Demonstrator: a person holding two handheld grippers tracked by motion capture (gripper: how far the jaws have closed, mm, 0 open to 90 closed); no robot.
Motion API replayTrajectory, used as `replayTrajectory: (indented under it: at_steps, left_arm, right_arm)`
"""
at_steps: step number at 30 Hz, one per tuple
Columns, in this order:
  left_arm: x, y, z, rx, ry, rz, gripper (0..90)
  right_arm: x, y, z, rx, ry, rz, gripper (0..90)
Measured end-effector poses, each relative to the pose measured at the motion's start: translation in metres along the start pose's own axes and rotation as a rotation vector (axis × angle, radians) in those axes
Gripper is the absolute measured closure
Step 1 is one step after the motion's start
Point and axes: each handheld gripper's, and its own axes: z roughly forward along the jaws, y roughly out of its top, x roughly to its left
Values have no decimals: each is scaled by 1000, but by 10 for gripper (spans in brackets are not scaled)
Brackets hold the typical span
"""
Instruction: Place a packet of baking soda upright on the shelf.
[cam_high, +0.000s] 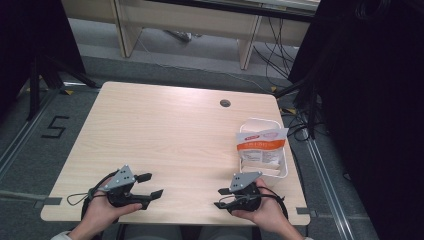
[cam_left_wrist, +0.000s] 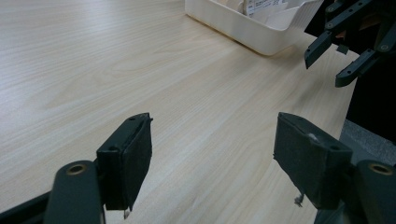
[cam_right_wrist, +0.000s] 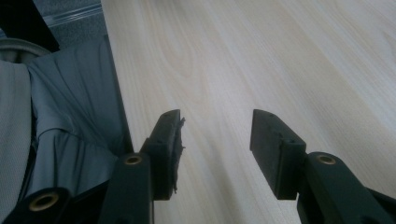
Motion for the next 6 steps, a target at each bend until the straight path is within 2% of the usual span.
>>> replayTrajectory:
  at_steps: [4, 6]
  left_arm:
    - [1, 0, 1, 1, 1, 22, 271]
    - [1, 0, 1, -7, 8, 29, 273]
  right_arm:
    - [-1, -2, -1, -8, -13, 4, 538]
    - [-2, -3, -1, -5, -4, 4, 537]
